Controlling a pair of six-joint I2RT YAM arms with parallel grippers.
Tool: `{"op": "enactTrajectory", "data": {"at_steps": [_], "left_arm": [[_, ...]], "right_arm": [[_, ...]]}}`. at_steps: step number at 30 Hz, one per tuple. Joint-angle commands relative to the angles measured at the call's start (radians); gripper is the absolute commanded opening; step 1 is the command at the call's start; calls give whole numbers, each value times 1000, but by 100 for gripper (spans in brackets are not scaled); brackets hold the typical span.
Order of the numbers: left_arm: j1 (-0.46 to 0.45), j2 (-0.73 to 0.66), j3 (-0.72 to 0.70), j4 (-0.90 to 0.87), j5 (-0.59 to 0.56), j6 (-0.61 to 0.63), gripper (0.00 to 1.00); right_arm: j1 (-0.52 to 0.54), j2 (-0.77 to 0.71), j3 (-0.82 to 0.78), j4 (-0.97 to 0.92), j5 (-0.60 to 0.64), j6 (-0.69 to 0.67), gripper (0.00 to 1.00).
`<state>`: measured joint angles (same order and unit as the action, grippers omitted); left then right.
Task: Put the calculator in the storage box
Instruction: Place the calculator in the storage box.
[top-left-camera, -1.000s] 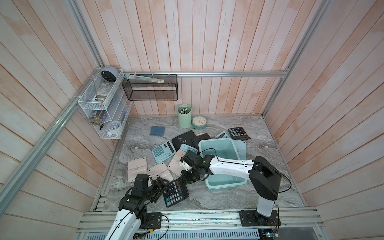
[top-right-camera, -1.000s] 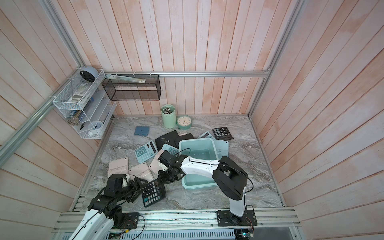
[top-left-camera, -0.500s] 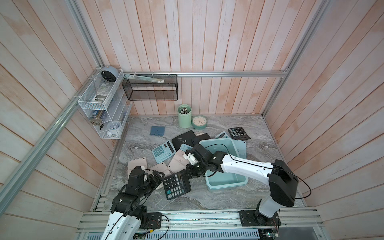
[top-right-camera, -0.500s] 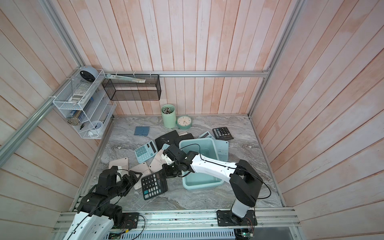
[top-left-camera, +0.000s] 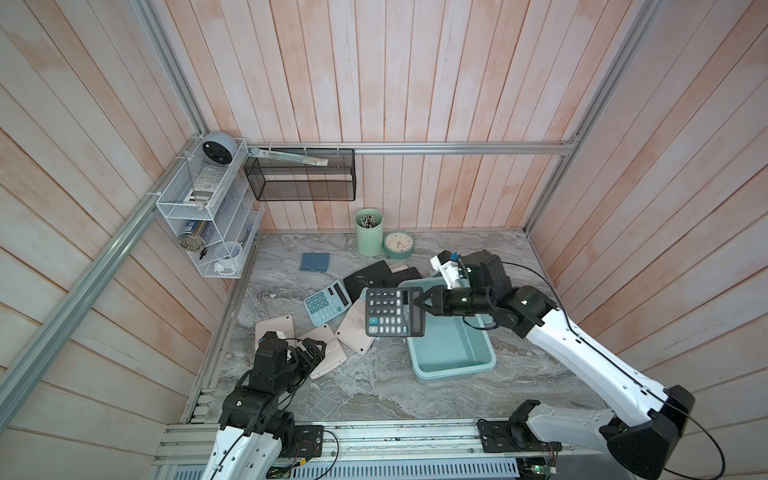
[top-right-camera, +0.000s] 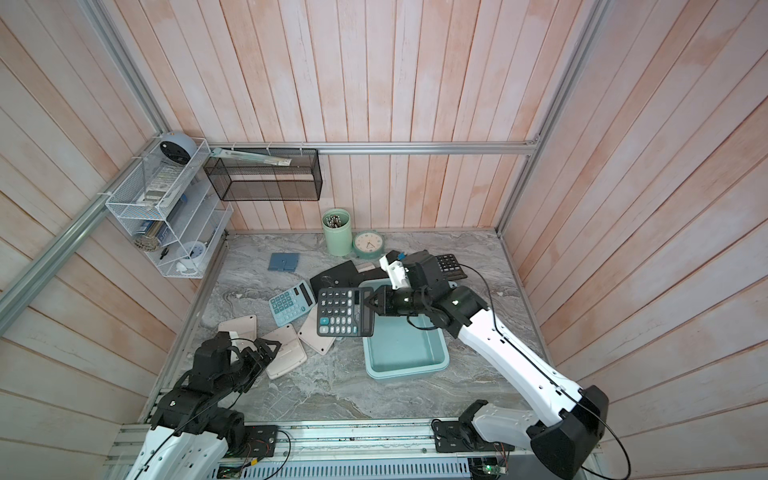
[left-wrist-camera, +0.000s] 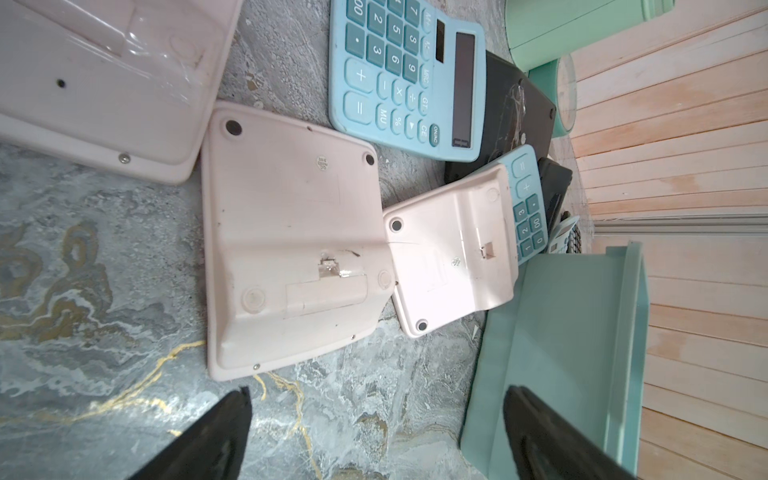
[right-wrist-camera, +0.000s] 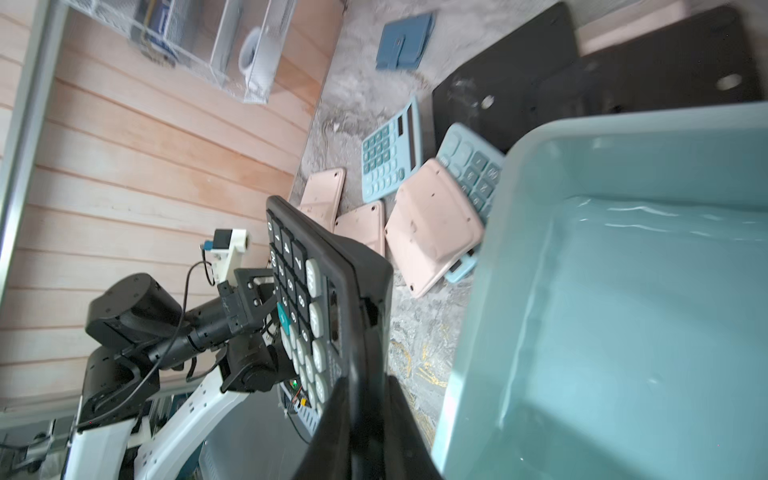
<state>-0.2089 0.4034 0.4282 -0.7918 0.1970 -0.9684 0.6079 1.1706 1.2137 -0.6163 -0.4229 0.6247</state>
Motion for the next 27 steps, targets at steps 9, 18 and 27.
{"op": "enactTrajectory", "data": {"at_steps": [9,18,27], "left_arm": [[-44,142,31,178,85,54,100],[-153,244,25,312,39,26,100],[-170,227,0,327,17,-3,100]], "right_arm": [[-308,-1,148,-396,72,-234,0],[-329,161,221,-539,183,-337,0],[-244,361,237,-492,212,-308,0]]}}
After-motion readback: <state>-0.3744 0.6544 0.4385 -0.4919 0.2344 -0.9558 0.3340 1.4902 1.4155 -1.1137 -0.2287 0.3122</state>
